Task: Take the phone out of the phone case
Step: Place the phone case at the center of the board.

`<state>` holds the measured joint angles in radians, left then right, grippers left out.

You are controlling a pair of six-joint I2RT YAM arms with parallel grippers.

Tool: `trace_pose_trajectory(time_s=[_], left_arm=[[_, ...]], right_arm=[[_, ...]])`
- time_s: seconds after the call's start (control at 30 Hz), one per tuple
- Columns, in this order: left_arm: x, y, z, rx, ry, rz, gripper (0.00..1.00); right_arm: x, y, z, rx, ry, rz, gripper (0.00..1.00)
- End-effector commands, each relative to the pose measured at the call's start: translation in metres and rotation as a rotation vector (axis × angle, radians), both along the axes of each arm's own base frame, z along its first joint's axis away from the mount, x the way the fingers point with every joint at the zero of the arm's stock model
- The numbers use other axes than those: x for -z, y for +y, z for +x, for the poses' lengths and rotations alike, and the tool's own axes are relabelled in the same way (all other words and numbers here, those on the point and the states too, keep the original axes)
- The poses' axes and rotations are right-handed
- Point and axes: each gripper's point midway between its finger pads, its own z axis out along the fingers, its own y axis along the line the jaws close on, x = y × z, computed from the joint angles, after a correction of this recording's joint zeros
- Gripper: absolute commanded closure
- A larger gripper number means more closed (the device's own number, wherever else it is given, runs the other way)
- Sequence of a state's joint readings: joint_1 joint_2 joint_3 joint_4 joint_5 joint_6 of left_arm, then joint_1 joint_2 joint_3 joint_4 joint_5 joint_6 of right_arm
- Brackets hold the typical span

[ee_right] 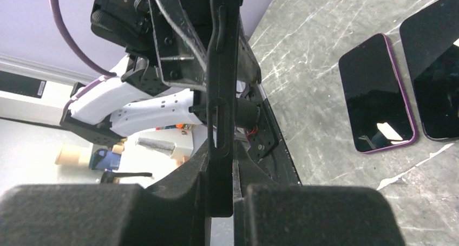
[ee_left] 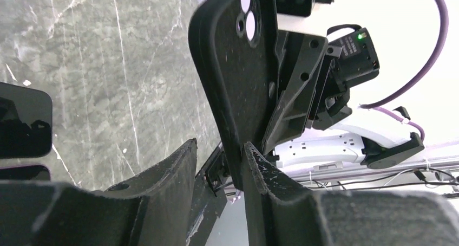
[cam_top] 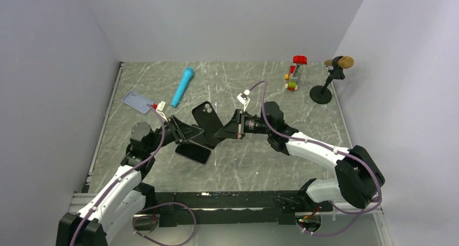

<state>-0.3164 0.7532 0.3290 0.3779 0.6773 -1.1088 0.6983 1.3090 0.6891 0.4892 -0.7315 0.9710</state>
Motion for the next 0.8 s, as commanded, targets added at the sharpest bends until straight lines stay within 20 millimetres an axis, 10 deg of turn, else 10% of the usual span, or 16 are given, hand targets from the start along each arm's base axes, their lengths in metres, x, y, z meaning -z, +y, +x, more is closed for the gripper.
trace_pose_trajectory(time_s=[0.0,0.17,0.27,0.43,0.5,0.77], left_arm=[[-0.015,0.002,-0.001,0.057,-0.064,-0.029,0.6],[-0.018,0.0,0.003,0.082,-0.062,0.011,0.66],[-0.019,0.002,0.007,0.065,-0.061,0.038,0.92],[0.0,0.028,0.027,-0.083,0.029,0.185,1.0],[0.019,0.054,0.039,-0.222,0.14,0.292,1.0],[0.066,0.201,0.057,-0.85,0.507,0.611,1.0]], right_arm=[[-0.019,0.008,-0.006,-0.043,-0.059,0.075,1.0],[-0.02,0.018,-0.005,-0.057,-0.059,0.068,1.0],[-0.014,0.021,-0.001,-0.038,-0.047,0.028,0.97],[0.019,0.006,0.031,0.168,-0.046,-0.21,0.18],[0.039,-0.016,0.051,0.313,-0.035,-0.375,0.02],[0.047,-0.049,0.056,0.44,-0.043,-0.501,0.0]])
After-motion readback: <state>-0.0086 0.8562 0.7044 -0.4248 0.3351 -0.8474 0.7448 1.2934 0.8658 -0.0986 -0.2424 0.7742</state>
